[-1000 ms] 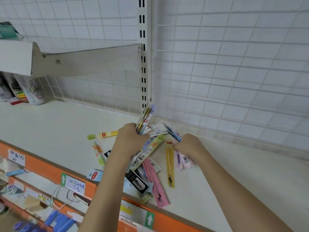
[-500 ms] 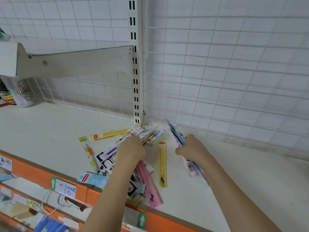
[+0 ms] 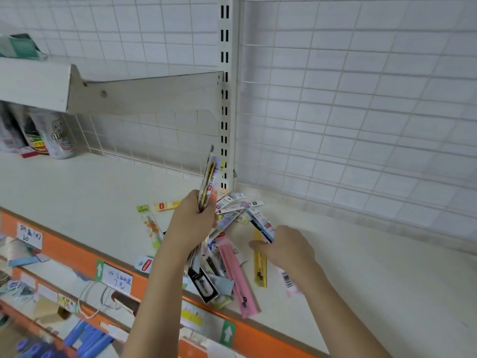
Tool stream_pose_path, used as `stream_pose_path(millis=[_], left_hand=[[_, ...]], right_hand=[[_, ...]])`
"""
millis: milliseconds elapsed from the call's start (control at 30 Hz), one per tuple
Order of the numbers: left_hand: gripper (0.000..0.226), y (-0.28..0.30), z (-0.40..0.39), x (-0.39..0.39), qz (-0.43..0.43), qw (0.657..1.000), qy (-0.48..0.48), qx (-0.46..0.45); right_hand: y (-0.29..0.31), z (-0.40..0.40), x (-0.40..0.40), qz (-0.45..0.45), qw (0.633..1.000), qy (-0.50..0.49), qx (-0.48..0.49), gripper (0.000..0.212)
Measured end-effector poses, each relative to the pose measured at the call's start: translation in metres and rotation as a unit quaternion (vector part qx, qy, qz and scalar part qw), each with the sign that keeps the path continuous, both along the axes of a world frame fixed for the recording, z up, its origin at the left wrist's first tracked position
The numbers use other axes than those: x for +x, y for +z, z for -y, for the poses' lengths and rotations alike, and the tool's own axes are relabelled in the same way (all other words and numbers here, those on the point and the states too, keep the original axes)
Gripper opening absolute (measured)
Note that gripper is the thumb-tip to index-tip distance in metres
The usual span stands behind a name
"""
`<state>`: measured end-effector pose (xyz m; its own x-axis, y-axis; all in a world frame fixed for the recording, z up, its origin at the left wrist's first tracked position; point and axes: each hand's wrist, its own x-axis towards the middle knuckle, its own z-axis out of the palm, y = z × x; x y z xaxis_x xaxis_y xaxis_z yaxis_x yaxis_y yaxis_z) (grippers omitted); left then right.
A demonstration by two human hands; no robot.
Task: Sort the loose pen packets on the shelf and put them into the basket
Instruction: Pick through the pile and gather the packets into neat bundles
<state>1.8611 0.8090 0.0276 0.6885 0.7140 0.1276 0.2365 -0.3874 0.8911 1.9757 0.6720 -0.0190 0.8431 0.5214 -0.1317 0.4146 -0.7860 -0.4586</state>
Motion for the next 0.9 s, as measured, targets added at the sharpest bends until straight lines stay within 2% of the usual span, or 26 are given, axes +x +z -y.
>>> stream_pose_path(millis=[67, 133, 233, 367, 600, 733, 900], left_hand=[[0.026, -0.001, 0.000, -0.003, 0.030, 0.999, 0.020, -0.032], [0.021, -0.003, -0.001, -0.006, 0.037, 0.998, 0.038, -0.027], [0.028, -0.005, -0.003, -0.008, 0.030, 0.998, 0.047, 0.002], [0.025, -0.006, -0.001, -0.009, 0.030, 0.998, 0.046, 0.019], [0.035, -0.001, 0.005, -0.011, 0.085, 0.992, 0.081, 0.041], [0.031, -0.001, 0.002, -0.016, 0.102, 0.991, 0.077, 0.031], [0.024, 0.000, -0.004, -0.030, 0.103, 0.989, 0.094, 0.055]], right_hand=[[0.000, -0.001, -0.003, 0.012, 1.000, 0.002, -0.016, 0.037], [0.002, -0.001, -0.001, 0.013, 0.999, 0.005, -0.031, 0.028], [0.003, 0.005, 0.005, 0.001, 0.999, 0.008, -0.040, 0.019], [0.005, 0.016, 0.010, 0.003, 0.999, 0.012, -0.033, 0.015], [0.018, 0.020, 0.006, 0.007, 0.999, 0.023, 0.035, 0.023], [0.017, 0.006, -0.014, 0.023, 0.998, 0.045, 0.032, 0.044], [0.013, -0.011, -0.035, 0.024, 0.996, 0.089, 0.000, 0.046]])
